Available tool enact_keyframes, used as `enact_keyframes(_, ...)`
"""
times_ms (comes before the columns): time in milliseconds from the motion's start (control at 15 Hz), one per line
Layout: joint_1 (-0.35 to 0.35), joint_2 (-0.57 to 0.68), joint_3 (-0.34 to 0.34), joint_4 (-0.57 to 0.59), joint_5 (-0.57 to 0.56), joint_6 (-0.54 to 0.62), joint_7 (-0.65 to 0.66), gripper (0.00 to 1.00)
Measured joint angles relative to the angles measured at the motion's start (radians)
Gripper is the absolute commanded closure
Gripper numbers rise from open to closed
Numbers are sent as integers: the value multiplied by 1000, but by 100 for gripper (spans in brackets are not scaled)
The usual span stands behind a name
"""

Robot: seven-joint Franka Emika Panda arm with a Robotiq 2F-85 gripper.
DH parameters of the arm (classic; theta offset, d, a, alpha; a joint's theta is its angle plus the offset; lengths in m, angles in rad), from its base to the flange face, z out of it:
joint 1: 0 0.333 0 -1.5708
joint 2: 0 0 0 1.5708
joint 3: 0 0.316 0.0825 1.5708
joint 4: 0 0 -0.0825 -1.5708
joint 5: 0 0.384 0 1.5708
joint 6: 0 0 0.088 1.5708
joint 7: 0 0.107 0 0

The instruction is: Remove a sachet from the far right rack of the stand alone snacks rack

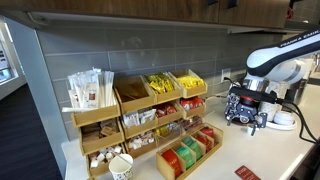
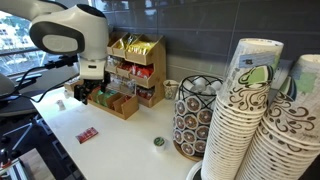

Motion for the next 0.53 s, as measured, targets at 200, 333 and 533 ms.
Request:
enact_keyframes(200, 2, -76, 1, 23, 0, -86, -128, 0)
enact_keyframes(333, 6, -120, 5, 40, -1, -147, -209, 0)
enact_keyframes(533, 11, -171, 13, 67, -3, -230, -331, 0)
